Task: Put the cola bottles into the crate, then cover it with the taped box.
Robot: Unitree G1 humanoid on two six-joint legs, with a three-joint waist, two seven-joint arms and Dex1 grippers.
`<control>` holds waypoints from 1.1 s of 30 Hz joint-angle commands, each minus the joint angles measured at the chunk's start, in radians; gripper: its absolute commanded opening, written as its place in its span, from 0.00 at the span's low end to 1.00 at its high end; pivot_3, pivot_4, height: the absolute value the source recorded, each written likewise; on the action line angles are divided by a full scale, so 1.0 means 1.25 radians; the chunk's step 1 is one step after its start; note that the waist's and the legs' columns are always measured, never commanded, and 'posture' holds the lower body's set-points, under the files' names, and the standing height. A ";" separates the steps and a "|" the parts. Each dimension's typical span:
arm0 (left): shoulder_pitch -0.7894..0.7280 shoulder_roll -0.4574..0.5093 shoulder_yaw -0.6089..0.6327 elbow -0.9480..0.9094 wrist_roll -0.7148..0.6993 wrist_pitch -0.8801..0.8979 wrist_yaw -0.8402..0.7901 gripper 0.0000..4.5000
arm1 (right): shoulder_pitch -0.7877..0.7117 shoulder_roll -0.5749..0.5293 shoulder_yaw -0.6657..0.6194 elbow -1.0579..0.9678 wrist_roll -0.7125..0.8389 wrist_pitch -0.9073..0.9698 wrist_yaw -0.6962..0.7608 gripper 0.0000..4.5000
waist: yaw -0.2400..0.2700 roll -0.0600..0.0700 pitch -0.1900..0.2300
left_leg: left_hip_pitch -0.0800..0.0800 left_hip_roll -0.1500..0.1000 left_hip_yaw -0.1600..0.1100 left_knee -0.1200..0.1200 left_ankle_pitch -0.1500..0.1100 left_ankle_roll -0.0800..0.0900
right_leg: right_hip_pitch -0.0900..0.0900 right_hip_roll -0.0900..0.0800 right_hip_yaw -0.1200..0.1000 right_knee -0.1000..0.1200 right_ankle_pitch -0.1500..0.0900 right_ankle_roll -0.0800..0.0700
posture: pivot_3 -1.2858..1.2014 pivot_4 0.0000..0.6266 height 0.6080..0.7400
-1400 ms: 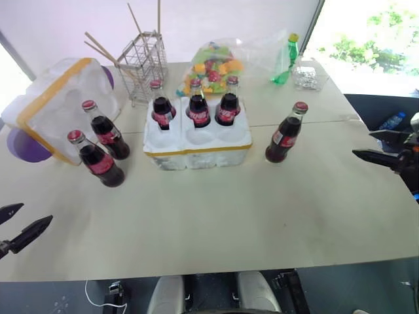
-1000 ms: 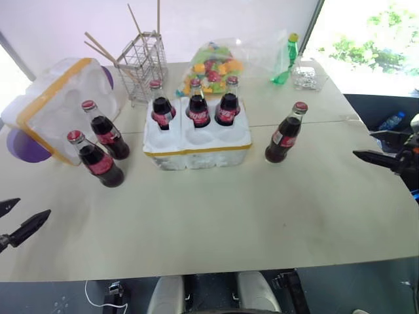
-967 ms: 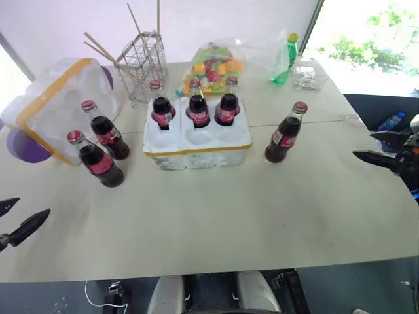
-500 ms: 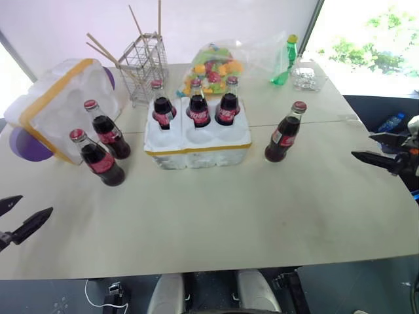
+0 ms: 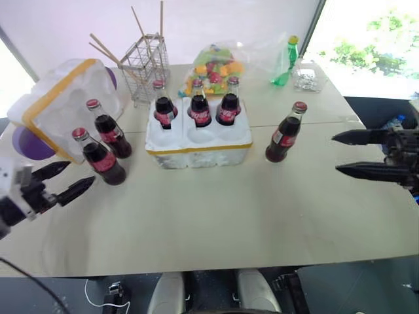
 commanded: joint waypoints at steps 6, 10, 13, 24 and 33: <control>-0.109 -0.038 -0.084 0.109 0.090 -0.106 0.054 1.00 | -0.024 0.006 -0.062 -0.083 0.141 0.087 -0.113 0.99 | 0.006 -0.002 0.000 | -0.001 0.000 0.000 0.000 0.000 0.000 | 0.000 0.000 0.000 -0.001 0.000 0.000 | 0.52 0.24 1.00; -0.120 -0.057 -0.109 0.114 0.093 -0.113 0.057 1.00 | -0.018 0.012 -0.059 -0.087 0.161 0.090 -0.144 0.99 | 0.015 -0.001 0.000 | -0.001 0.000 0.000 0.000 0.000 0.000 | -0.001 0.000 0.000 0.000 0.000 0.001 | 0.52 0.24 1.00; -0.127 -0.074 -0.126 0.120 0.100 -0.121 0.067 1.00 | -0.014 0.020 -0.049 -0.089 0.166 0.085 -0.164 0.99 | 0.018 -0.002 0.000 | -0.001 0.000 0.000 0.000 0.000 0.000 | -0.001 0.000 0.000 0.000 0.000 0.001 | 0.52 0.24 1.00; -0.187 -0.126 -0.160 0.131 0.107 -0.123 0.098 1.00 | -0.022 0.041 -0.011 -0.096 0.182 0.072 -0.195 0.99 | 0.018 -0.002 0.000 | -0.001 0.000 0.000 0.001 0.000 0.000 | 0.000 0.000 0.000 0.000 0.002 0.004 | 0.52 0.24 1.00; -0.168 -0.097 -0.132 0.093 0.057 -0.081 0.067 0.63 | -0.037 0.041 0.011 -0.074 0.162 0.057 -0.228 1.00 | 0.017 -0.003 0.000 | -0.001 0.000 0.000 0.001 0.000 0.000 | 0.000 0.000 0.000 0.000 0.003 0.005 | 0.52 0.24 1.00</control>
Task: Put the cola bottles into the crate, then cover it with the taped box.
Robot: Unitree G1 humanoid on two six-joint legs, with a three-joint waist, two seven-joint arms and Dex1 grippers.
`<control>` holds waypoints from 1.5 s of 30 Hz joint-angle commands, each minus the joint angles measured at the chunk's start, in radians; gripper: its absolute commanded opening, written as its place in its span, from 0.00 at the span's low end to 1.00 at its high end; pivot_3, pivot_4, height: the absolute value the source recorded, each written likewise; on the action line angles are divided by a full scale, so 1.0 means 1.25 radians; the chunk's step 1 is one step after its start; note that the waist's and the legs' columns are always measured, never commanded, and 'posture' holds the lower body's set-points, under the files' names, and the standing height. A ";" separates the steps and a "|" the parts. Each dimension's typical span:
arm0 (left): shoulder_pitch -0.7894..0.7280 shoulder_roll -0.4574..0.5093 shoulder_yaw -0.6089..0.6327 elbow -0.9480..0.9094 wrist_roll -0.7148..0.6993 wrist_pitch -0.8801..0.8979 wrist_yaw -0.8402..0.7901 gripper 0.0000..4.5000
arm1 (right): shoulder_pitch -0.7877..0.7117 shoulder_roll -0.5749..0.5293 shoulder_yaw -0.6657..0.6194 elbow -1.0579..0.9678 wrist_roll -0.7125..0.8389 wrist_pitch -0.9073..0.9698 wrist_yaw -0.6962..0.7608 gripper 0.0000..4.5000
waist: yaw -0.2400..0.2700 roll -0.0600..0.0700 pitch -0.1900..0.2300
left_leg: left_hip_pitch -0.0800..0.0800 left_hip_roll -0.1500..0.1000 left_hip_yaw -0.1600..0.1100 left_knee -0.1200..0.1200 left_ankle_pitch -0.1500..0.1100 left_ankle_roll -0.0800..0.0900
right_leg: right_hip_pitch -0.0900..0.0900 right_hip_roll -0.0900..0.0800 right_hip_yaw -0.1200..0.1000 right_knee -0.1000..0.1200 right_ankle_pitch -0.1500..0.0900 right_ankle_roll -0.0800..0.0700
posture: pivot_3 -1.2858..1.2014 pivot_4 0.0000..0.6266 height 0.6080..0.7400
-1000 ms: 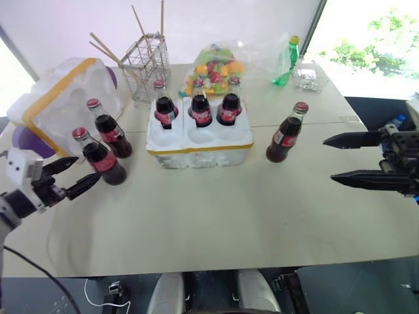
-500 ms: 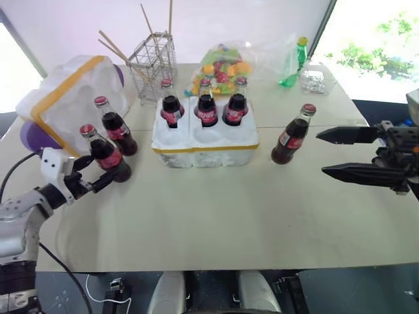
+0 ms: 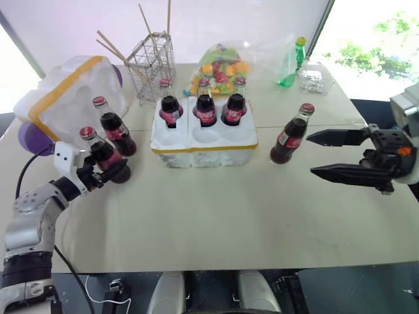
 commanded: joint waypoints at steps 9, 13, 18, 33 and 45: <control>-0.080 0.139 0.019 -0.299 -0.308 0.328 -0.111 0.63 | 0.038 0.005 -0.013 -0.028 -0.031 -0.050 -0.027 1.00 | 0.009 -0.005 0.003 | -0.001 0.000 0.000 0.001 0.000 0.000 | 0.000 0.000 0.000 0.000 0.000 0.000 | 0.52 0.24 1.00; -0.252 0.100 -0.050 -0.318 -0.353 0.388 -0.071 0.63 | 0.061 0.010 -0.032 -0.046 -0.027 -0.051 -0.046 1.00 | 0.016 -0.005 0.003 | -0.001 0.000 0.000 0.003 0.000 0.000 | 0.001 0.000 0.000 -0.001 0.000 0.000 | 0.52 0.24 1.00; -0.472 -0.048 -0.182 -0.223 -0.267 0.381 0.034 0.63 | 0.085 0.027 -0.051 -0.063 -0.022 -0.048 -0.088 1.00 | 0.022 -0.005 0.003 | -0.001 -0.001 0.000 0.004 0.000 0.000 | 0.003 0.002 -0.001 -0.001 0.002 0.003 | 0.52 0.24 1.00; -0.641 -0.265 -0.413 0.124 0.133 0.127 0.087 0.63 | 0.161 0.085 -0.113 -0.122 0.018 -0.033 -0.218 1.00 | 0.021 -0.006 0.004 | -0.002 0.002 -0.001 0.011 -0.001 0.003 | 0.004 0.010 0.002 0.000 0.004 0.006 | 0.52 0.24 1.00; -0.593 -0.301 -0.420 0.126 0.199 0.163 0.118 0.99 | 0.119 0.097 -0.033 -0.076 -0.070 -0.092 -0.274 1.00 | 0.020 -0.006 0.004 | -0.001 0.002 -0.001 0.013 -0.001 0.003 | 0.006 0.010 0.002 0.000 0.004 0.007 | 0.52 0.24 1.00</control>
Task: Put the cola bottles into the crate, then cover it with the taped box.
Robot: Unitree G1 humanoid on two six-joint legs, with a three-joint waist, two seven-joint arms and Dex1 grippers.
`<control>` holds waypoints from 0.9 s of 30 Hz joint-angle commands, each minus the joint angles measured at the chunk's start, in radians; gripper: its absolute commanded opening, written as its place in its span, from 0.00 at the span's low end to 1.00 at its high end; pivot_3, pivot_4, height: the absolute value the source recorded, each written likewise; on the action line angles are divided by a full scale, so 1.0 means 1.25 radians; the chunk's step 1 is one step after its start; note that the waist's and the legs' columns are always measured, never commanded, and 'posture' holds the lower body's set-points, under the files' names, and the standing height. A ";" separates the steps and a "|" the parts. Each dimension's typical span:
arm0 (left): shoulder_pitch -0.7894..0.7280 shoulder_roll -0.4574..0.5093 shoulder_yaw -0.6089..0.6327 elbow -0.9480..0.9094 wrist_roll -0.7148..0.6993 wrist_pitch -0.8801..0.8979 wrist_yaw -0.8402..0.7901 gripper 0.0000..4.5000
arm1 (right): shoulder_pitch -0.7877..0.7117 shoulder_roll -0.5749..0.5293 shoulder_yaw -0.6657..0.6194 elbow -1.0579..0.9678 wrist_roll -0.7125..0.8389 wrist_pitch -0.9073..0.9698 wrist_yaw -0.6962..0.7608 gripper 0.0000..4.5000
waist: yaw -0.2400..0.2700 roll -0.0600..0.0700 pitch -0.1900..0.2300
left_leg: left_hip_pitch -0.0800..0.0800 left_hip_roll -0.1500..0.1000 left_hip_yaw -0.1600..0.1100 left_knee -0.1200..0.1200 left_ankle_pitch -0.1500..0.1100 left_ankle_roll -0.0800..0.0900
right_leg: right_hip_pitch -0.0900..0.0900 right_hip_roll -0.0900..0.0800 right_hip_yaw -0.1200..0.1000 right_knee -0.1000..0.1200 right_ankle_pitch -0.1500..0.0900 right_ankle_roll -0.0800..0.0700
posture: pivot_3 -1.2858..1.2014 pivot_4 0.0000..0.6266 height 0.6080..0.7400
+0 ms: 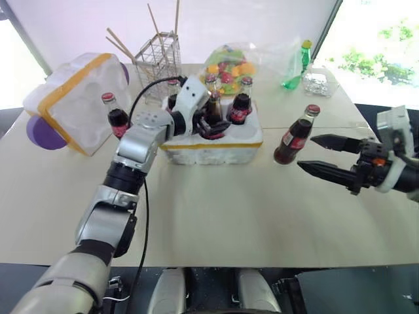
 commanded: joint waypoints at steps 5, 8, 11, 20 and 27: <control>0.057 0.013 0.065 -0.156 -0.045 0.067 -0.002 0.99 | -0.039 0.006 0.026 0.023 -0.027 -0.030 0.002 1.00 | -0.002 0.000 0.000 | 0.000 0.000 0.000 0.000 0.000 0.000 | 0.000 0.000 0.000 0.000 0.000 0.000 | 0.52 0.24 1.00; 0.109 0.064 0.148 -0.279 -0.122 0.126 -0.021 0.99 | -0.049 0.011 0.048 0.024 -0.037 -0.036 0.004 1.00 | -0.007 0.000 0.000 | 0.000 0.001 0.000 0.000 0.000 0.000 | 0.000 0.000 0.000 0.000 0.000 0.000 | 0.52 0.24 1.00; 0.204 0.146 0.268 -0.427 -0.248 0.201 -0.064 0.99 | -0.052 0.010 0.058 0.028 -0.043 -0.042 0.011 1.00 | -0.016 0.000 0.000 | 0.000 0.001 -0.001 0.000 0.000 0.000 | 0.000 0.000 0.000 0.001 0.000 0.000 | 0.52 0.24 1.00; 0.507 0.310 0.517 -0.527 -0.258 0.213 0.030 0.99 | -0.095 -0.001 0.079 0.067 -0.064 -0.042 0.022 1.00 | -0.012 0.000 0.000 | 0.002 0.001 0.000 0.000 0.000 0.000 | 0.002 -0.003 0.000 -0.001 0.000 -0.001 | 0.52 0.24 1.00; 0.469 0.283 0.486 -0.365 -0.141 0.073 0.153 0.99 | -0.114 -0.001 0.094 0.053 -0.069 -0.042 0.036 1.00 | 0.004 -0.001 0.000 | 0.001 0.000 0.001 0.000 0.001 0.001 | 0.001 -0.007 -0.001 -0.002 0.000 -0.006 | 0.52 0.24 1.00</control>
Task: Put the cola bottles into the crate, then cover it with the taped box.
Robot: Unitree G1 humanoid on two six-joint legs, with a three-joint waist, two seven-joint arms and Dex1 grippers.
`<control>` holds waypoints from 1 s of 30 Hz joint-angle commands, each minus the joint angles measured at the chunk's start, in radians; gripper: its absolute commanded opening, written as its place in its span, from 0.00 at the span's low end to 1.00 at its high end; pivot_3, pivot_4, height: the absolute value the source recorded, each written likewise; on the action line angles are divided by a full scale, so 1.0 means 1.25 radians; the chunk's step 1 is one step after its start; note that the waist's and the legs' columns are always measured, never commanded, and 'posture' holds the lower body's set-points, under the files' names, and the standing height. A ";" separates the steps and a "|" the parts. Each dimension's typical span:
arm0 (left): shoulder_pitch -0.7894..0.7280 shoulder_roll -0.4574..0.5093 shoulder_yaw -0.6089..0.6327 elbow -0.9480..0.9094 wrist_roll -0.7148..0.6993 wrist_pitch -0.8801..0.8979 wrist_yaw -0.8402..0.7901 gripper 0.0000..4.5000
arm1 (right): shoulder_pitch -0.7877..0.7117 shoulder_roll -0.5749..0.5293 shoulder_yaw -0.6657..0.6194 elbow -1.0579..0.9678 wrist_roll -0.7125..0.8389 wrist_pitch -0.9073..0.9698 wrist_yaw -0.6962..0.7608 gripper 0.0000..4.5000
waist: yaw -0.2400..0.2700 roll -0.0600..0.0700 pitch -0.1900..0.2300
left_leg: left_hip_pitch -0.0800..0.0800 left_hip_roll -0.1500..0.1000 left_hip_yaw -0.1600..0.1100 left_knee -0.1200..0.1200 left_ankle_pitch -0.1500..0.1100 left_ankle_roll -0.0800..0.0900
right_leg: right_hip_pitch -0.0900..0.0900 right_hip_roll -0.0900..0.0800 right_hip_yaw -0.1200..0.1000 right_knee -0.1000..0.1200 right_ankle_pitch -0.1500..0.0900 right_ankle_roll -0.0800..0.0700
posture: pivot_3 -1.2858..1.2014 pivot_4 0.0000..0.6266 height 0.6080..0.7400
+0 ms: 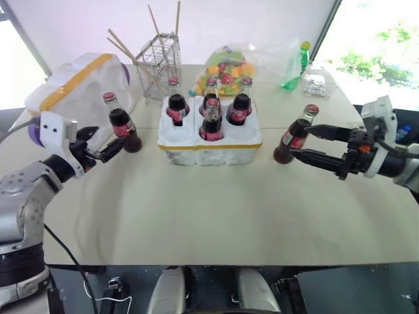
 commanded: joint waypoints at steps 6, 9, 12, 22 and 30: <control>-0.115 -0.032 -0.100 0.167 0.069 -0.137 0.006 0.99 | -0.003 0.002 -0.036 -0.057 0.043 0.010 0.005 1.00 | -0.003 0.000 0.000 | -0.004 0.000 0.002 -0.002 0.000 0.000 | -0.003 -0.003 0.000 -0.002 0.001 0.001 | 0.52 0.24 1.00; -0.135 -0.033 -0.127 0.213 0.081 -0.164 -0.010 0.99 | -0.006 0.008 -0.035 -0.059 0.049 0.012 -0.008 1.00 | -0.006 0.000 0.000 | -0.009 0.000 0.002 -0.002 0.000 0.000 | -0.009 -0.002 -0.001 -0.002 0.002 0.003 | 0.52 0.24 1.00; -0.154 -0.036 -0.138 0.251 0.088 -0.183 -0.009 0.99 | -0.009 0.014 -0.038 -0.055 0.056 0.015 -0.015 1.00 | -0.007 0.000 0.000 | -0.013 0.000 0.002 -0.002 0.000 0.000 | -0.012 -0.002 -0.001 -0.002 0.003 0.005 | 0.52 0.24 1.00; -0.255 -0.075 -0.192 0.403 0.132 -0.269 -0.017 0.99 | -0.007 -0.003 -0.049 -0.079 0.098 0.026 0.019 1.00 | -0.002 0.000 0.000 | -0.013 -0.001 0.002 0.000 0.000 0.000 | -0.011 -0.003 -0.001 -0.002 0.004 0.006 | 0.52 0.24 1.00; -0.234 -0.068 -0.185 0.378 0.112 -0.274 -0.054 0.59 | 0.018 -0.015 -0.066 -0.101 0.119 0.032 0.032 1.00 | -0.003 0.000 0.000 | -0.013 -0.001 0.002 0.000 0.000 0.001 | -0.011 -0.002 -0.002 -0.002 0.004 0.007 | 0.52 0.24 1.00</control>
